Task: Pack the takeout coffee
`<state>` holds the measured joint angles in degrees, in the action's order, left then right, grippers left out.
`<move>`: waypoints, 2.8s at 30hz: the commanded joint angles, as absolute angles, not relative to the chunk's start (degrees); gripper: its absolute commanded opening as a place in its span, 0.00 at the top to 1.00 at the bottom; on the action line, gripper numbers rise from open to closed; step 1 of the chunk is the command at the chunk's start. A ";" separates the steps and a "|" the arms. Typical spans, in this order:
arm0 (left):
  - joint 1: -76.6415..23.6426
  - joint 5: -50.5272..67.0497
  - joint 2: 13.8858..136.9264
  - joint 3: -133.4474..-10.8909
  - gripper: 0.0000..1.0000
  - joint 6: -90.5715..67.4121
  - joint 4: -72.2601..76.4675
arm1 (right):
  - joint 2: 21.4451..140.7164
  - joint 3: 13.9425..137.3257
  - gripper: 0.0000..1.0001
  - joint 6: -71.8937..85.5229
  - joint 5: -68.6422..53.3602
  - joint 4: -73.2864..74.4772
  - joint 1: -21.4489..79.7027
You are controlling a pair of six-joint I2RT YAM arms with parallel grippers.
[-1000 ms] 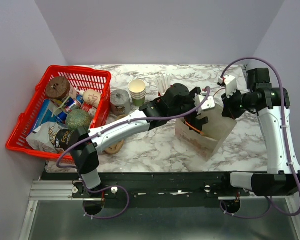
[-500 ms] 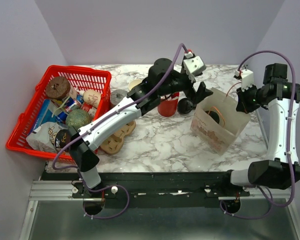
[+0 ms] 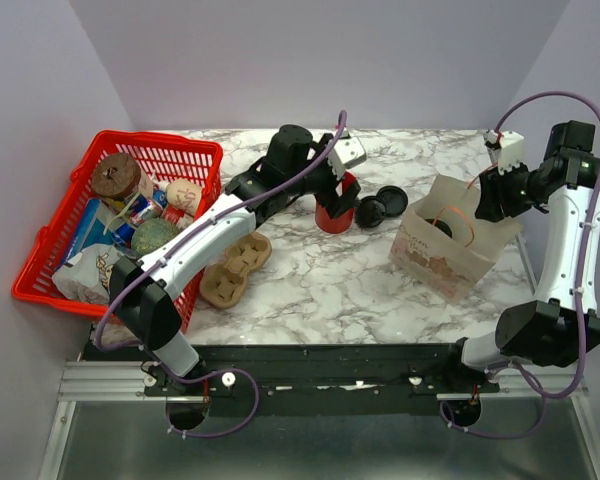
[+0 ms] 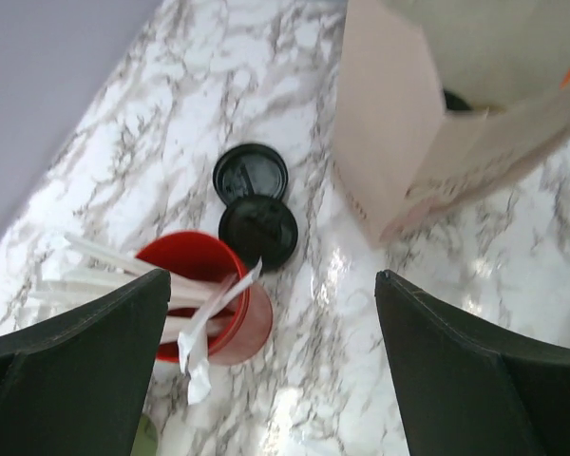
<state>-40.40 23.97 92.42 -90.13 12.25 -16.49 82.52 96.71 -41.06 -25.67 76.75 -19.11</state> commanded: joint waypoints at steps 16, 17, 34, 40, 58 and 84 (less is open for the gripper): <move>-36.83 29.09 100.72 -92.90 0.06 21.01 -20.57 | 78.57 100.46 0.00 -36.56 -30.94 80.51 -19.42; -36.83 29.27 100.64 -92.81 0.06 20.74 -20.48 | 78.66 100.89 0.01 -36.13 -31.29 80.51 -19.42; -36.83 30.23 99.05 -90.79 0.07 17.23 -16.87 | 77.78 99.32 0.02 -32.08 -30.15 83.14 -19.51; -36.83 31.20 98.09 -89.92 0.08 15.30 -15.65 | 75.77 97.48 0.04 -31.20 -25.32 85.95 -19.51; -37.09 32.69 98.52 -88.59 0.10 15.47 -14.15 | 65.39 83.86 0.26 -32.17 -13.36 87.54 -19.51; -37.00 34.45 99.76 -86.92 0.10 14.59 -9.32 | 58.89 85.34 0.76 -29.53 -9.49 87.54 -19.51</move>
